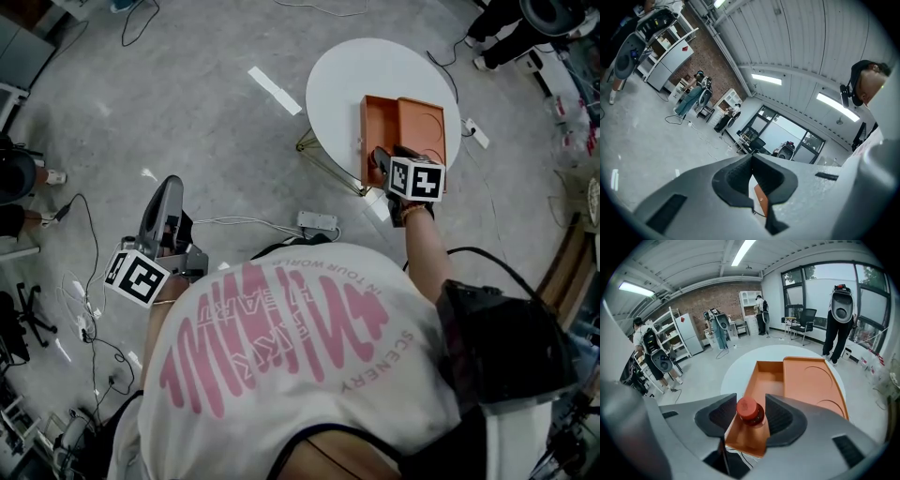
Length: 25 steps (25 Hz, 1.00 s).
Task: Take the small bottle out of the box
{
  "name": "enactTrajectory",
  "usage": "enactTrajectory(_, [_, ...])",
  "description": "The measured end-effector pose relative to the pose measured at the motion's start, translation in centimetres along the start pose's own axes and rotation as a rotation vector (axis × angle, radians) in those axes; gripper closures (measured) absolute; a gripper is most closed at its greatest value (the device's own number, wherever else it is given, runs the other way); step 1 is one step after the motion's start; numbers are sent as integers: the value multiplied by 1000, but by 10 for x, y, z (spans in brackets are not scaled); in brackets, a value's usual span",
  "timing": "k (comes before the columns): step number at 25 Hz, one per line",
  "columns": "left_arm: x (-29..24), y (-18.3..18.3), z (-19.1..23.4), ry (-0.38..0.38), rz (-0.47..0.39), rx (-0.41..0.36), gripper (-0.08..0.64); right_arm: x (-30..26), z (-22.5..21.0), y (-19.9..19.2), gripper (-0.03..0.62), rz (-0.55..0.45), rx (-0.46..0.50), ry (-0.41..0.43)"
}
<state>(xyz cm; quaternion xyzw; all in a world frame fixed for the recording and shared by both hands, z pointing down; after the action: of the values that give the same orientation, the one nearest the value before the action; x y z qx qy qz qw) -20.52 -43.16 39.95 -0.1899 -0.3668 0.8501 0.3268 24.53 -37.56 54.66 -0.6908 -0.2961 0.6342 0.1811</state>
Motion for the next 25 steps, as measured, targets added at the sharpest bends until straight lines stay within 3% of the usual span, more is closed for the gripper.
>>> enactTrajectory(3, [0, 4, 3, 8, -18, 4, 552, -5, 4, 3, 409, 9, 9, 8])
enactTrajectory(5, [2, 5, 2, 11, -28, 1, 552, -7, 8, 2, 445, 24, 27, 8])
enactTrajectory(13, [11, 0, -4, 33, -64, 9, 552, -9, 7, 3, 445, 40, 49, 46])
enactTrajectory(25, [38, -26, -54, 107, -135, 19, 552, -5, -1, 1, 445, 31, 123, 137])
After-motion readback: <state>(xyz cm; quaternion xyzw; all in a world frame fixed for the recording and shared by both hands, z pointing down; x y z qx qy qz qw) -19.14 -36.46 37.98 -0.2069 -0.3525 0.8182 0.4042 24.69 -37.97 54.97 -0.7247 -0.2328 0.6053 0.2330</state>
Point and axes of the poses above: the fingertips, and each gripper's own axes: x backward along the fingers, z to its left, y out of its top, the point moved 5 cm from there along x, backward along the fingers
